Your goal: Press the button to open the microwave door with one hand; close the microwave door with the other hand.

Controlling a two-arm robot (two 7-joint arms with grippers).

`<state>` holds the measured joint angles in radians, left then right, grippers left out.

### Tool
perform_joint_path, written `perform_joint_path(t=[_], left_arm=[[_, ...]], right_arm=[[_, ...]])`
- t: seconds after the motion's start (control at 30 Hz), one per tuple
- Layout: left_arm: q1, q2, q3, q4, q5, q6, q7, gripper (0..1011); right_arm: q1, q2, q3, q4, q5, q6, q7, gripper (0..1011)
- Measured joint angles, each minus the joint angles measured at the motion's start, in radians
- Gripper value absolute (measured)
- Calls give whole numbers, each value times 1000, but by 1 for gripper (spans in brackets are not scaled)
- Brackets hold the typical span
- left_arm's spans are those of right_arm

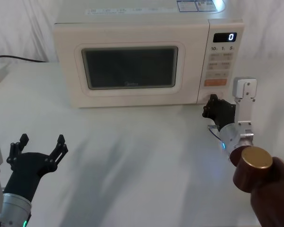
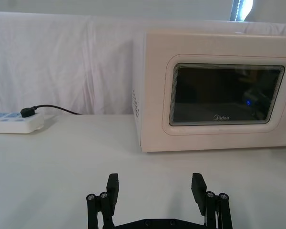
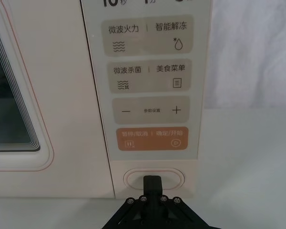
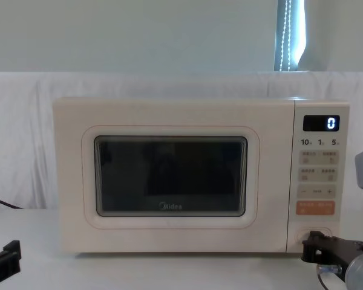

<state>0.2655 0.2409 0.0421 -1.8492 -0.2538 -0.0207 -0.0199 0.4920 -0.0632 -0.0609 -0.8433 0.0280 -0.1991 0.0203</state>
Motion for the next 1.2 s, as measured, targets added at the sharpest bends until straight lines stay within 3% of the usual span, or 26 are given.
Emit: perform_joint_path(t=[0.6,1.2], left_arm=[[0,0,0,0,0,0,0,1001],[0,0,0,0,0,0,0,1001]], right_arm=[[55,-1,12,88,-12,-32,5,0],[61,1,28,94,-19,-37,-1,0]])
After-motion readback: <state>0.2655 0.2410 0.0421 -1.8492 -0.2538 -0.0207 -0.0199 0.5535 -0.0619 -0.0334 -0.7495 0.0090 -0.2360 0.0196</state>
